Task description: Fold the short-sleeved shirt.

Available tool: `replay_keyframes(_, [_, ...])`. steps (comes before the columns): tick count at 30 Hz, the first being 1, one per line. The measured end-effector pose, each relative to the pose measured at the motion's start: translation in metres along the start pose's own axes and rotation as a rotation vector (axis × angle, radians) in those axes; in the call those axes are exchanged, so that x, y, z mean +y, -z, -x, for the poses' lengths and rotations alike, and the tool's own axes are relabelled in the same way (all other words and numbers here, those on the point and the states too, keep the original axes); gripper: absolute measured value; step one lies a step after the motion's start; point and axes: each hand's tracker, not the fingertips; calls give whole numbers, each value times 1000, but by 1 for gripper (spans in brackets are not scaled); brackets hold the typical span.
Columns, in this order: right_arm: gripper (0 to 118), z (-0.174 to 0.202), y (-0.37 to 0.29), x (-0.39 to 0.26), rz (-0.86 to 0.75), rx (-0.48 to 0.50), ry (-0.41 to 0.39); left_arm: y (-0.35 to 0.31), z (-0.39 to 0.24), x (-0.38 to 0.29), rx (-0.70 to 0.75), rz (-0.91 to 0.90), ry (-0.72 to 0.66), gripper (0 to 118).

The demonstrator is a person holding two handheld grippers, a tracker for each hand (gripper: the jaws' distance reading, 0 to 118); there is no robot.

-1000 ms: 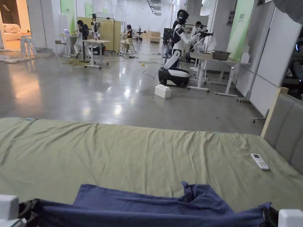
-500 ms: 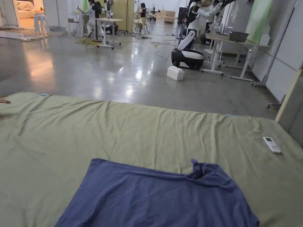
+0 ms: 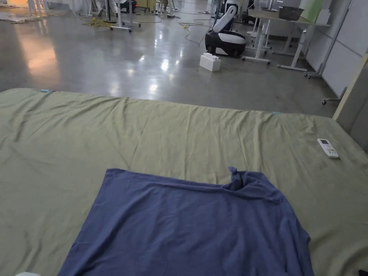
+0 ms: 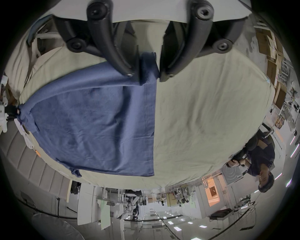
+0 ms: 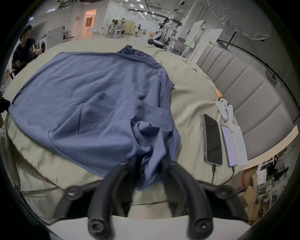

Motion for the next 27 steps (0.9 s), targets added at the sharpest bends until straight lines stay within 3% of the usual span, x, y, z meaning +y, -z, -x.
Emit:
replay_keyframes(1, [67,-2,-3,2,-5,-16,-3,-4,2,3,0,-12,-20,49])
replay_keyframes(3, [81,-7,-12,9,-46,-52,12,-12,5,12,-7,-58,-49,63])
replay_keyframes(11, [82,-12,-49,64,-429,-8,211,-32,-16,71,20,-298,-46,62])
replay_keyframes(15, [74,1,-57,91,-585,-9,295,-39,-39,96,27,-420,-46,59])
replay_keyframes(18, [40,11,-63,106,-687,-31,306,-49,-60,107,38,-535,-32,38])
replay_keyframes(19, [28,14,-66,110,-722,-42,306,-53,-67,112,48,-563,-23,25])
replay_keyframes(21, [21,17,-71,115,-764,-38,305,-60,-78,115,51,-627,-20,15])
replay_keyframes(23, [6,18,-74,120,-793,-39,302,-64,-86,119,48,-657,-34,8])
replay_keyframes(27, [1,20,-77,121,-823,-26,301,-68,-92,126,36,-695,-43,3])
